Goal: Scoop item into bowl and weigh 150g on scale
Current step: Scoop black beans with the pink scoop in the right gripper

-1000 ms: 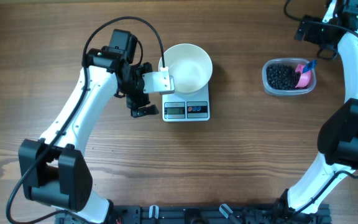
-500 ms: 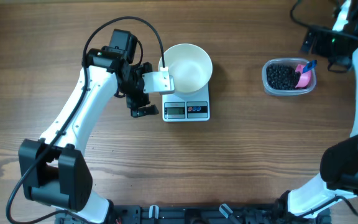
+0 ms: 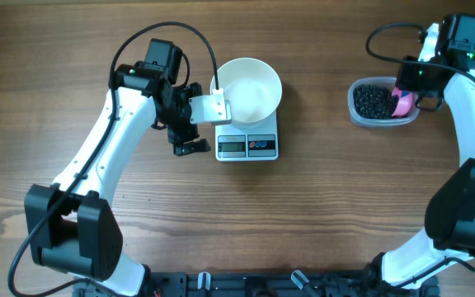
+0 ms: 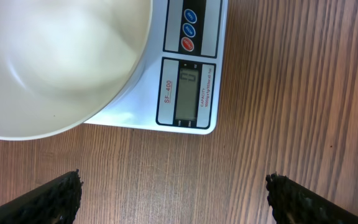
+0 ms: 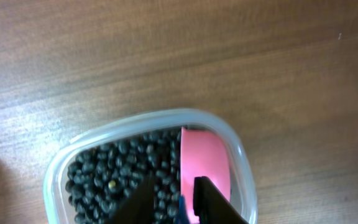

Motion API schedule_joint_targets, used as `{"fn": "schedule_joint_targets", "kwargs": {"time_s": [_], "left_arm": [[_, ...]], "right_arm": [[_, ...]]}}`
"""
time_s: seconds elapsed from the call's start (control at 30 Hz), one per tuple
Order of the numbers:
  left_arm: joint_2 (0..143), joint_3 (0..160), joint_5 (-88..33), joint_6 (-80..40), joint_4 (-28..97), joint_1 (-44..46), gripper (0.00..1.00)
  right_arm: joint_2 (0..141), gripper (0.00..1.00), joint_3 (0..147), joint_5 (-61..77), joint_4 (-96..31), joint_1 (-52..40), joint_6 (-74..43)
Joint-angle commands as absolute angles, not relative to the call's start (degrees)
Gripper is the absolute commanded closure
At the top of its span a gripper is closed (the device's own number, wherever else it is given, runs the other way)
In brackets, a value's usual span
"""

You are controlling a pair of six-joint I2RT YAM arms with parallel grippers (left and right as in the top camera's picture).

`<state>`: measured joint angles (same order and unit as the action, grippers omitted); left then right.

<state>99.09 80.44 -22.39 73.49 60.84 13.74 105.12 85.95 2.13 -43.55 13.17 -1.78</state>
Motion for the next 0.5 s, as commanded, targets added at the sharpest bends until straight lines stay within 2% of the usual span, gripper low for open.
{"fn": "schedule_joint_targets", "kwargs": {"time_s": [0.0,0.17,0.27,0.3,0.33,0.4,0.43,0.47], "left_arm": [[98.37,80.44,-23.09,74.78,60.88,13.37,0.0],[98.37,80.44,-23.09,74.78,60.88,13.37,0.0],[98.37,80.44,-23.09,74.78,60.88,13.37,0.0],[98.37,80.44,-23.09,74.78,60.88,13.37,0.0],[98.37,80.44,-23.09,74.78,60.88,13.37,0.0],[98.37,80.44,-23.09,74.78,60.88,13.37,0.0],[98.37,80.44,-23.09,74.78,60.88,13.37,0.0],[98.37,80.44,-23.09,74.78,60.88,13.37,0.0]], "right_arm": [[105.75,0.88,86.13,2.9,-42.17,13.1,-1.5],[106.02,0.9,86.13,2.9,-39.4,13.1,-1.5],[106.37,0.85,86.13,2.9,-38.79,13.1,-1.5],[106.41,0.81,86.11,2.9,-38.59,13.1,-1.52],[106.52,0.64,86.11,2.92,-38.5,13.1,-1.52],[106.52,0.51,86.11,2.92,-38.87,13.1,-1.52],[106.52,0.36,86.11,2.94,-39.42,13.1,-1.56],[106.52,0.35,86.11,2.92,-39.88,13.1,-1.58]]}}
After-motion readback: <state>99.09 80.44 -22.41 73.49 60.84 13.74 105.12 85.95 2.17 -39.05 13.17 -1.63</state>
